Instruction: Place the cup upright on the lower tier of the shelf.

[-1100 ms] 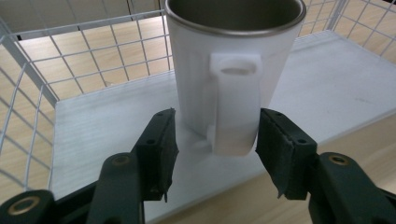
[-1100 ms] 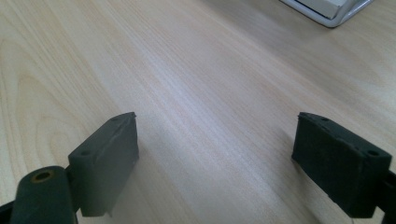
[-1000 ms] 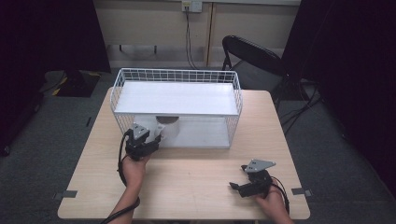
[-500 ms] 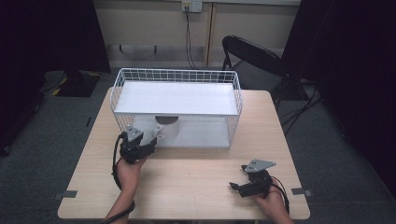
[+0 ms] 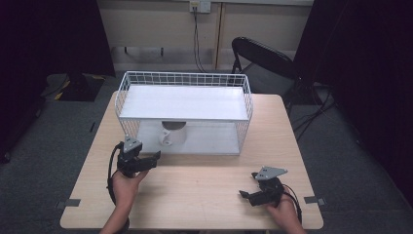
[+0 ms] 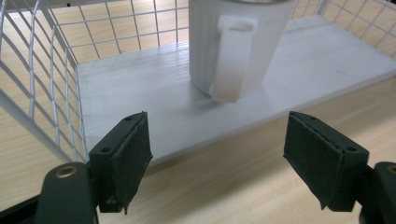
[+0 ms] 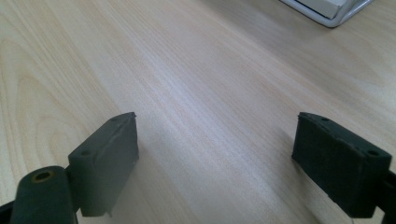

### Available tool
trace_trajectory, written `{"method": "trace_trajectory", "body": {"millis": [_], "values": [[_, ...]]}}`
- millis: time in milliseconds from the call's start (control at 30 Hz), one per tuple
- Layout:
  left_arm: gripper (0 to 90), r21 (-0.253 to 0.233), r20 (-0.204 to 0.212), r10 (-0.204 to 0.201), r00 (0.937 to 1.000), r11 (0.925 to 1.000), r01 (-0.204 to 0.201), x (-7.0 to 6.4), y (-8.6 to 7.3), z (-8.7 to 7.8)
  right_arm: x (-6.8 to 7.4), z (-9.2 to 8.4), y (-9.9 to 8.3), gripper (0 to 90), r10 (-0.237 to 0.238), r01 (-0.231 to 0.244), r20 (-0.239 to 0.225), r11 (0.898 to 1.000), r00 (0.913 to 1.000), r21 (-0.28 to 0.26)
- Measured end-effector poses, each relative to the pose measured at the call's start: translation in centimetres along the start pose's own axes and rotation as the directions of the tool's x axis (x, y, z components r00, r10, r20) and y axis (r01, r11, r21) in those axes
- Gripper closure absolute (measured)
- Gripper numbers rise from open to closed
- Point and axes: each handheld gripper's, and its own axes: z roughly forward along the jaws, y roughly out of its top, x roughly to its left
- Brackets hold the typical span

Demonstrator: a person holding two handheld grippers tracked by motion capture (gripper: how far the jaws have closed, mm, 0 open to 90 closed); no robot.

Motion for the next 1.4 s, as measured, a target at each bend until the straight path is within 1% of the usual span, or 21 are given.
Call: {"method": "trace_trajectory", "body": {"millis": [67,200,267,300,433,467,500,533,567,633,733,867,933,967,1067,1100,1267,1300,1333,1367,1400], "values": [[22.4,0.000,0.012,0.007,0.9999,1.0000,-0.007,0.0,-0.4,-0.5,0.0,0.0,0.0,13.4,0.000,0.000,0.000,1.000,1.0000,0.000],[21.8,0.009,0.026,0.004,0.9997,1.0000,-0.004,0.2,-0.8,-1.0,0.0,0.0,0.0,13.4,0.000,0.000,0.000,1.000,1.0000,0.000],[21.4,0.007,0.036,0.006,0.9993,1.0000,-0.006,0.3,-1.0,-1.2,0.0,0.0,0.0,13.4,0.000,0.000,0.000,1.000,1.0000,0.000],[21.3,0.002,0.039,-0.001,0.9993,1.0000,0.001,0.3,-1.1,-1.3,0.0,0.0,0.0,13.4,0.000,0.000,0.000,1.000,1.0000,0.000],[19.9,0.009,0.050,0.005,0.9987,0.9999,-0.006,0.5,-1.4,-1.8,0.0,0.0,0.0,13.4,0.000,0.000,0.000,1.000,1.0000,0.000],[19.9,0.009,0.050,0.005,0.9987,0.9999,-0.006,0.5,-1.4,-1.8,0.0,0.0,0.0,13.4,0.000,0.000,0.000,1.000,1.0000,0.000],[19.8,0.011,0.044,0.014,0.9989,0.9998,-0.015,0.7,-1.6,-2.1,0.0,0.0,0.0,13.4,0.000,0.000,0.000,1.000,1.0000,0.000],[19.8,0.016,0.049,0.011,0.9987,0.9998,-0.012,0.8,-1.6,-2.2,0.0,0.0,0.0,13.4,0.000,0.000,0.000,1.000,1.0000,0.000],[19.7,0.019,0.044,0.006,0.9990,0.9998,-0.007,0.8,-1.7,-2.3,0.0,0.0,0.0,13.4,0.000,0.000,0.000,1.000,1.0000,0.000],[19.0,0.016,0.043,0.005,0.9991,0.9999,-0.006,1.0,-1.8,-2.5,0.0,0.0,0.0,13.4,0.000,0.000,0.000,1.000,1.0000,0.000],[18.2,0.021,0.041,0.012,0.9991,0.9997,-0.013,1.2,-1.9,-2.7,0.0,0.0,0.0,13.4,0.000,0.000,0.000,1.000,1.0000,0.000],[16.6,0.015,0.057,0.019,0.9982,0.9997,-0.019,1.4,-2.2,-3.1,0.0,0.0,0.0,13.4,0.000,0.000,0.000,1.000,1.0000,0.000],[16.2,0.015,0.057,0.020,0.9982,0.9997,-0.021,1.5,-2.2,-3.1,0.0,0.0,0.0,13.4,0.000,0.000,0.000,1.000,1.0000,0.000],[16.2,0.012,0.057,0.034,0.9978,0.9993,-0.034,1.5,-2.3,-3.4,0.0,0.0,0.0,13.4,0.000,0.000,0.000,1.000,1.0000,0.000],[15.8,0.012,0.064,0.027,0.9976,0.9995,-0.028,1.7,-2.6,-3.6,0.0,0.0,0.0,13.4,0.000,0.000,0.000,1.000,1.0000,0.000],[15.9,0.022,0.064,0.037,0.9973,0.9990,-0.038,1.8,-2.7,-3.7,0.0,0.0,0.0,13.4,0.000,0.000,0.000,1.000,1.0000,0.000],[16.0,0.022,0.065,0.031,0.9974,0.9992,-0.032,2.1,-3.2,-3.9,0.0,0.0,0.0,13.4,0.000,0.000,0.000,1.000,1.0000,0.000],[15.9,0.027,0.081,0.030,0.9963,0.9991,-0.033,2.3,-3.4,-4.0,0.0,0.0,0.0,13.4,0.000,0.000,0.000,1.000,1.0000,0.000],[15.9,0.027,0.081,0.030,0.9963,0.9991,-0.033,2.3,-3.4,-4.0,0.0,0.0,0.0,13.4,0.000,0.000,0.000,1.000,1.0000,0.000],[16.0,0.032,0.078,0.041,0.9961,0.9985,-0.044,2.4,-3.6,-4.1,0.0,0.0,0.0,13.4,0.000,0.000,0.000,1.000,1.0000,0.000],[16.0,0.032,0.078,0.041,0.9961,0.9985,-0.044,2.4,-3.6,-4.1,0.0,0.0,0.0,13.4,0.000,0.000,0.000,1.000,1.0000,0.000]]}}
